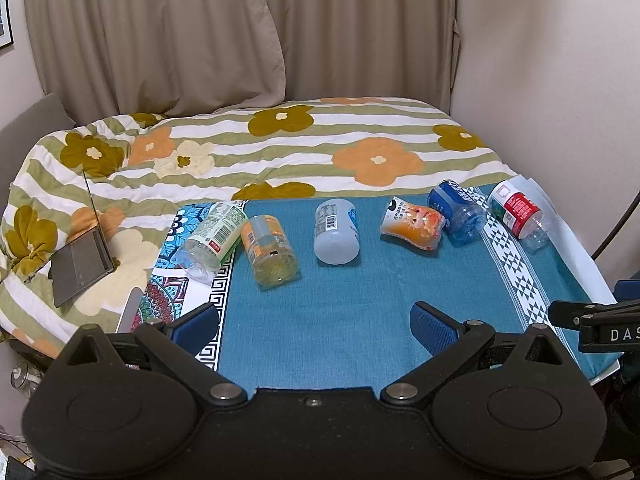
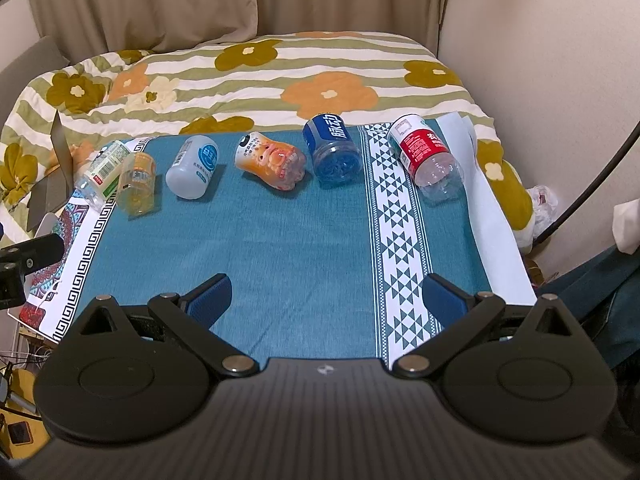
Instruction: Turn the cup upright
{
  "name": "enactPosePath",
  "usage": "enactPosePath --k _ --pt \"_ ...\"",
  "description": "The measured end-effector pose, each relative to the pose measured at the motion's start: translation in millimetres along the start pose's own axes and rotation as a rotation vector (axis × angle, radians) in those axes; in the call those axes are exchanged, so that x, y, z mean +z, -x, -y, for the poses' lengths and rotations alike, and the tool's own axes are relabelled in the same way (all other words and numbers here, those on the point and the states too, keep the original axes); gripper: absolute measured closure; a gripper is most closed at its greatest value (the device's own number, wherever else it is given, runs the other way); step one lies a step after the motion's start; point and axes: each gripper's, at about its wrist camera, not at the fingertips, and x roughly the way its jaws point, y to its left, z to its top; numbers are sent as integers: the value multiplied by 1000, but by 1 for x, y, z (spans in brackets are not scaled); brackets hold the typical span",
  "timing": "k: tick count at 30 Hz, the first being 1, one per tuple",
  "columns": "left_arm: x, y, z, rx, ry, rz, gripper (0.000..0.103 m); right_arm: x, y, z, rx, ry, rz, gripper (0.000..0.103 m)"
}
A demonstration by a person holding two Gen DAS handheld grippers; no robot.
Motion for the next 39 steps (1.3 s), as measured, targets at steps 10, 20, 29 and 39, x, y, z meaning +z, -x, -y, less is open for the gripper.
enactPosePath --k 10,20,29,39 --pt "7 -3 7 12 9 -24 0 8 -9 6 40 -1 -41 0" --pt "45 -18 19 30 18 -13 0 35 -27 28 58 61 -36 0" --pt "91 -81 16 -45 -21 -51 0 66 -63 32 16 9 -79 0" --pt "122 -181 9 -147 -60 -198 1 87 -111 30 -35 -109 -139 0"
